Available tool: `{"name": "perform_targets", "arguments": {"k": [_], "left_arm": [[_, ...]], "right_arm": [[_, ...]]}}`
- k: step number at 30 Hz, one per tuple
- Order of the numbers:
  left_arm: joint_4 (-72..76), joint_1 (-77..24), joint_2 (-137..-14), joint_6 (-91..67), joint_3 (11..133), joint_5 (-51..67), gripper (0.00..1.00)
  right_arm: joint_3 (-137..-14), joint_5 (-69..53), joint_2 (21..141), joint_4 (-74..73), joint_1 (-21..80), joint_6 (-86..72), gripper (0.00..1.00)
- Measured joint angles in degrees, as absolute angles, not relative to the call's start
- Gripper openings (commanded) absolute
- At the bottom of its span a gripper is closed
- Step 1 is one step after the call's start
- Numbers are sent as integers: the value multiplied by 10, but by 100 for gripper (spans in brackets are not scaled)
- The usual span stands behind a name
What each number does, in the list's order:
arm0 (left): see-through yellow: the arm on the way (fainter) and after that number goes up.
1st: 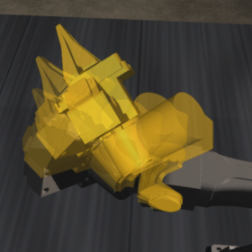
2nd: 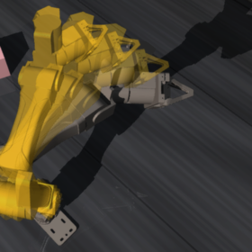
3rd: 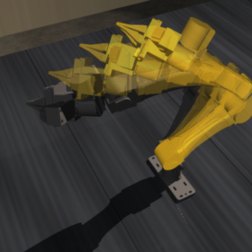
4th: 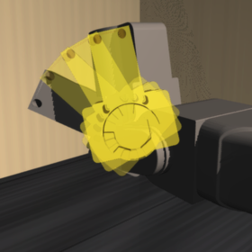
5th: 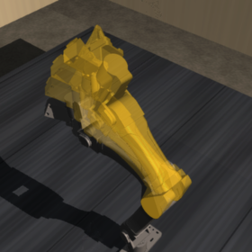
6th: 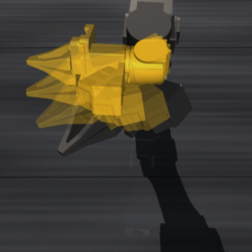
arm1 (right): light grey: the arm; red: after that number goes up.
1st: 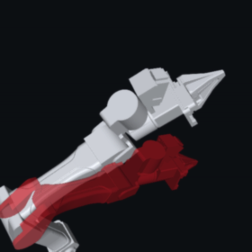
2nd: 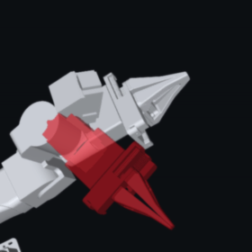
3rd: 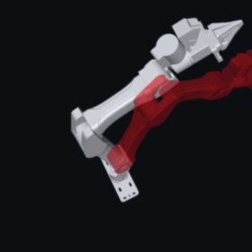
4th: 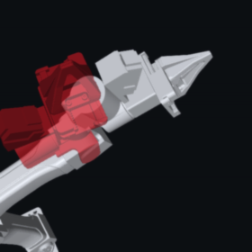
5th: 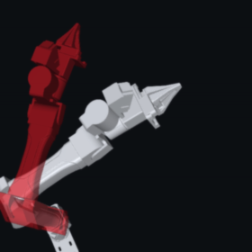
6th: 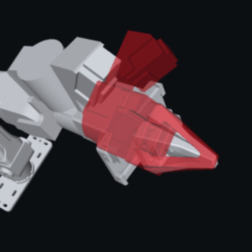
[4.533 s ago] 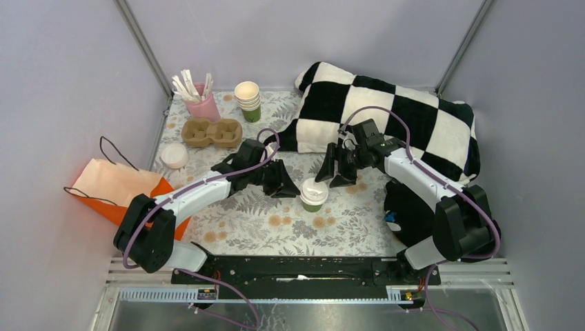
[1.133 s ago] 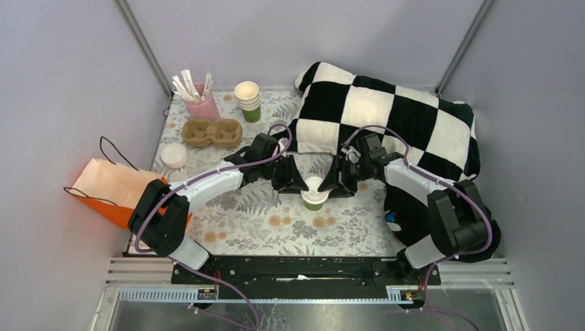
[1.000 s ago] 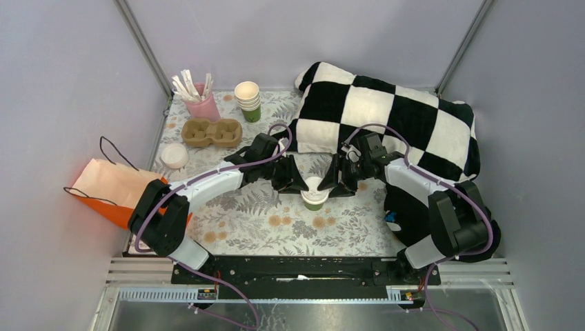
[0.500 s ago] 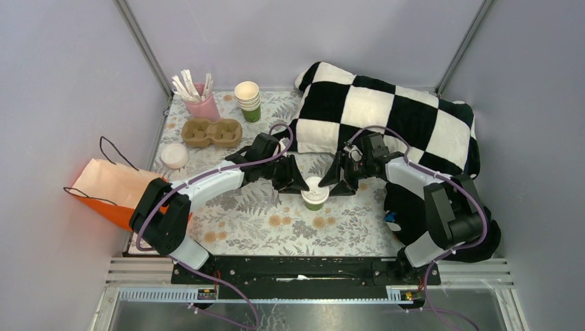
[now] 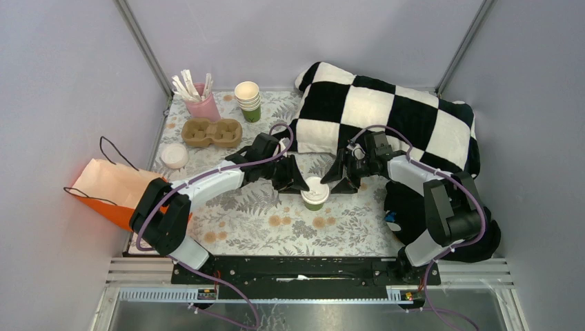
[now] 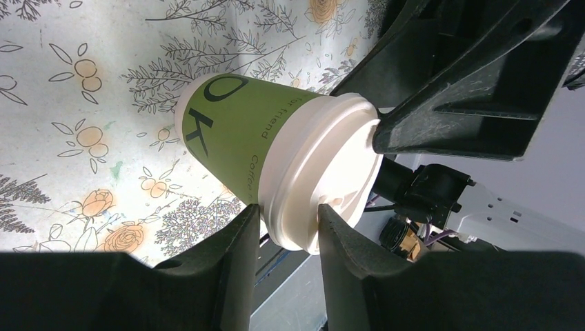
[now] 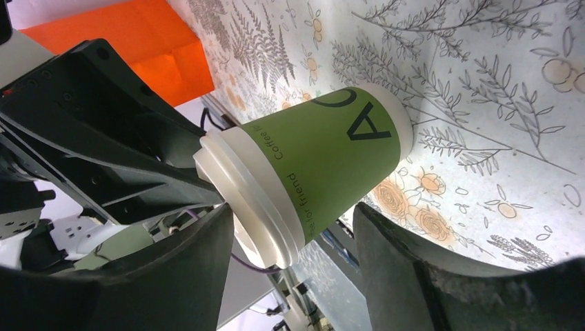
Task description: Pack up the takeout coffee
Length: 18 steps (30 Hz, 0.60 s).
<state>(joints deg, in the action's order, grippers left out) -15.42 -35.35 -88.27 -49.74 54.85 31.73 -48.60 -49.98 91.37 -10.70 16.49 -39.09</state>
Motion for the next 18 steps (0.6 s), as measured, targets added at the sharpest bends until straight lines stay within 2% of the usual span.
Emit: {"name": "perform_targets", "arguments": {"k": [3, 8, 10, 13, 18], "left_arm": [[-155, -354, -883, -497, 549, 317, 50], [-175, -353, -882, -493, 551, 314, 73], [-185, -349, -879, -491, 553, 315, 78], [-196, -335, -862, -490, 555, 317, 75], [-183, -293, -828, -504, 549, 331, 54]], "right_arm": [[-508, -484, 911, -145, 165, -373, 75], [-556, -457, 906, -211, 166, -334, 81], [-568, -454, 901, -227, 166, -323, 81], [-574, -449, 891, -248, 166, -312, 80], [-569, -449, 876, -257, 164, -307, 73]]}}
